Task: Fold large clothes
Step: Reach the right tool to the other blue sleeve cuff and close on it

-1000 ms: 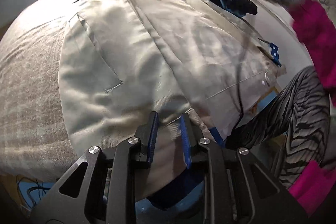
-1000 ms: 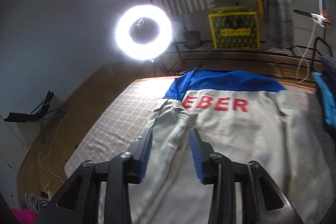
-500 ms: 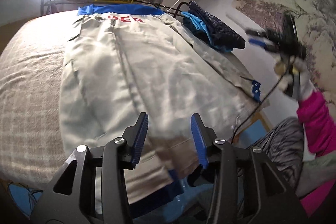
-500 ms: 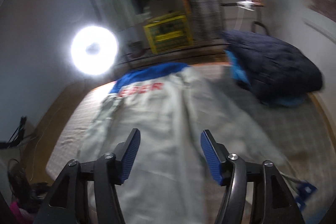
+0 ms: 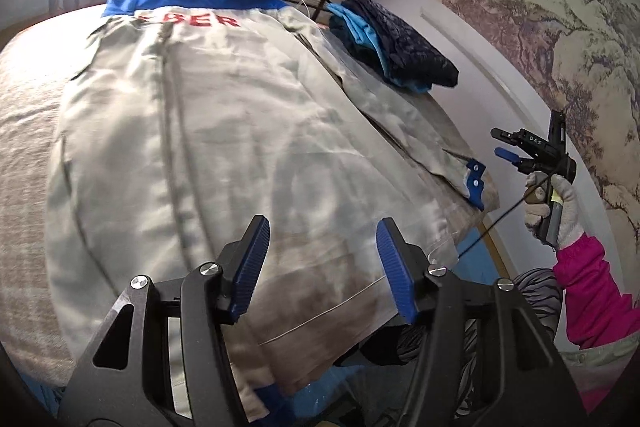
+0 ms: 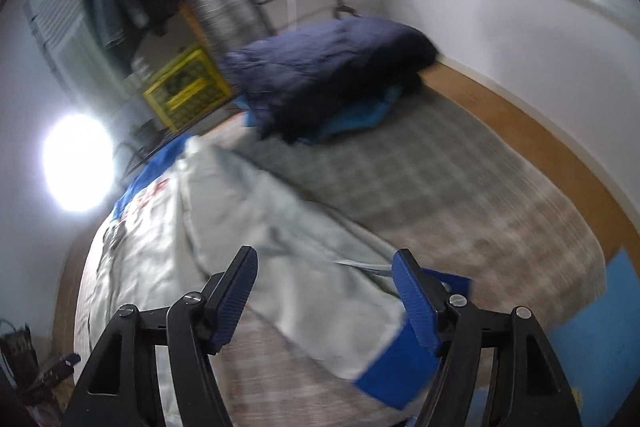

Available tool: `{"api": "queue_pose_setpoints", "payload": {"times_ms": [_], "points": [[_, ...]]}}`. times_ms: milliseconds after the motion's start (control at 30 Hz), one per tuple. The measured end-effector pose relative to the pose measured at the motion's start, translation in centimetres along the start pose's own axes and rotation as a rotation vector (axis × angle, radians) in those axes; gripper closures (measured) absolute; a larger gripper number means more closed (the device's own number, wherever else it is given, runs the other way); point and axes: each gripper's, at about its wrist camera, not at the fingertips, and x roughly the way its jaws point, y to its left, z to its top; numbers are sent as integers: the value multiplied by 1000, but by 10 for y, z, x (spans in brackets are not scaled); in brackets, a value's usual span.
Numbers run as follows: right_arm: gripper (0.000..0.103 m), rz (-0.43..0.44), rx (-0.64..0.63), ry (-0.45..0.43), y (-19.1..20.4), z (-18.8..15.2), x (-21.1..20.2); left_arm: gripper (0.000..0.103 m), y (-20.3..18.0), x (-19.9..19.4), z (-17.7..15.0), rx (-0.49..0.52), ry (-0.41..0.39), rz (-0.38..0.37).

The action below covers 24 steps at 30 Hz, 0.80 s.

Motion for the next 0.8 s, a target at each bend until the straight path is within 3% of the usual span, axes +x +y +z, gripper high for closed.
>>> {"api": "queue_pose_setpoints", "payload": {"times_ms": [200, 267, 333, 367, 567, 800], "points": [[32, -53, 282, -7, -80, -12, 11, 46, -8, 18, 5, 9, 25, -11], [37, -43, 360, 5, -101, -17, 17, 46, -9, 23, 6, 10, 34, -12], [53, -7, 422, 41, -117, -20, 28, 46, -11, 28, 6, 15, 45, -14], [55, 3, 433, 52, -120, -20, 32, 46, -13, 30, 5, 19, 51, -16], [55, -13, 394, 94, -116, -18, 50, 46, -21, 35, -1, 53, 77, -27], [54, -51, 223, 157, -78, -31, 58, 46, -21, 35, -4, 56, 87, -31]]}}
